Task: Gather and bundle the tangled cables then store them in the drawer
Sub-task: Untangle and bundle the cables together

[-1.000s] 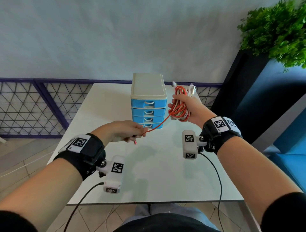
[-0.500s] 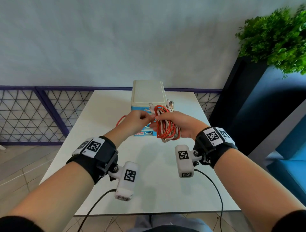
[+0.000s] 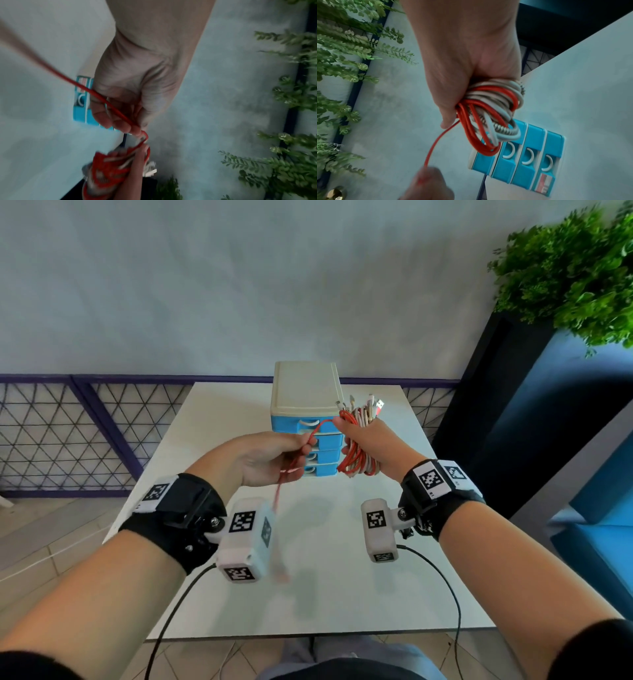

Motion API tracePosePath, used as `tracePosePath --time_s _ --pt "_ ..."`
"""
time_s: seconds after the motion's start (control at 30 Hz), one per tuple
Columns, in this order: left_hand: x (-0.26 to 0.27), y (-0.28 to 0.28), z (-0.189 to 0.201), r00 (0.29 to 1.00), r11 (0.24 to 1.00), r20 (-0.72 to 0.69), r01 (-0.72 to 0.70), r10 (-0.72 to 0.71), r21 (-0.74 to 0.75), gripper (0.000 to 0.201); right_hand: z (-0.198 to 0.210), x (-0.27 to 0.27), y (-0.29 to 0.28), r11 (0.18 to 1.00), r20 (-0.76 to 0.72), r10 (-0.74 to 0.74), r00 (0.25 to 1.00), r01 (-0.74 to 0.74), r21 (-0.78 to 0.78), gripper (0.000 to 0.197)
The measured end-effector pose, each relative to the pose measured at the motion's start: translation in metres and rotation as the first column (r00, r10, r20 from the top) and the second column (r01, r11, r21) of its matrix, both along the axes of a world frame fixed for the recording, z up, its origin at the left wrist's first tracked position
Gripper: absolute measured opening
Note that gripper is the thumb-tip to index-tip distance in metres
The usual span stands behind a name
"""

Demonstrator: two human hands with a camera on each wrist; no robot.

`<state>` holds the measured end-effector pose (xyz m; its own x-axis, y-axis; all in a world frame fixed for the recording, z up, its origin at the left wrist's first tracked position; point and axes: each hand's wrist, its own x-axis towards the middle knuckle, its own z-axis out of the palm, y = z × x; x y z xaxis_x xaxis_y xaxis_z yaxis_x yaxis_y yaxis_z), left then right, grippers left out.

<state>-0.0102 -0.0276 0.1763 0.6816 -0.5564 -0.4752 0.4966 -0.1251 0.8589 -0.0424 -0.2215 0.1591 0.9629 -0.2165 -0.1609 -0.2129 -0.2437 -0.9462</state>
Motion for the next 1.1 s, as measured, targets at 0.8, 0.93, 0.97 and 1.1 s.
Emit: tracePosePath --time_s 0.8,0.93,0.97,1.1 --pt "-0.003 0.023 -0.034 0.822 0.833 0.436 0.081 -0.366 0.547 0.015 0.019 -0.002 -0.025 0.826 -0.005 -0.15 0.989 0.128 0.549 0.005" --pt "0.009 0.004 -0.019 0.634 0.902 0.74 -0.151 -0.226 0.405 0.02 0.023 -0.007 -0.009 0.885 -0.053 0.009 0.999 0.017 0.465 0.017" --pt "0.01 -0.001 -0.014 0.58 0.909 0.784 -0.167 -0.222 0.381 0.018 0.023 -0.007 -0.005 0.9 -0.062 0.043 0.997 -0.012 0.435 0.02" --pt "0.011 -0.018 -0.004 0.468 0.941 0.874 -0.219 -0.131 0.259 0.003 0.028 -0.01 0.013 0.909 -0.082 0.196 0.977 -0.15 0.388 0.021"
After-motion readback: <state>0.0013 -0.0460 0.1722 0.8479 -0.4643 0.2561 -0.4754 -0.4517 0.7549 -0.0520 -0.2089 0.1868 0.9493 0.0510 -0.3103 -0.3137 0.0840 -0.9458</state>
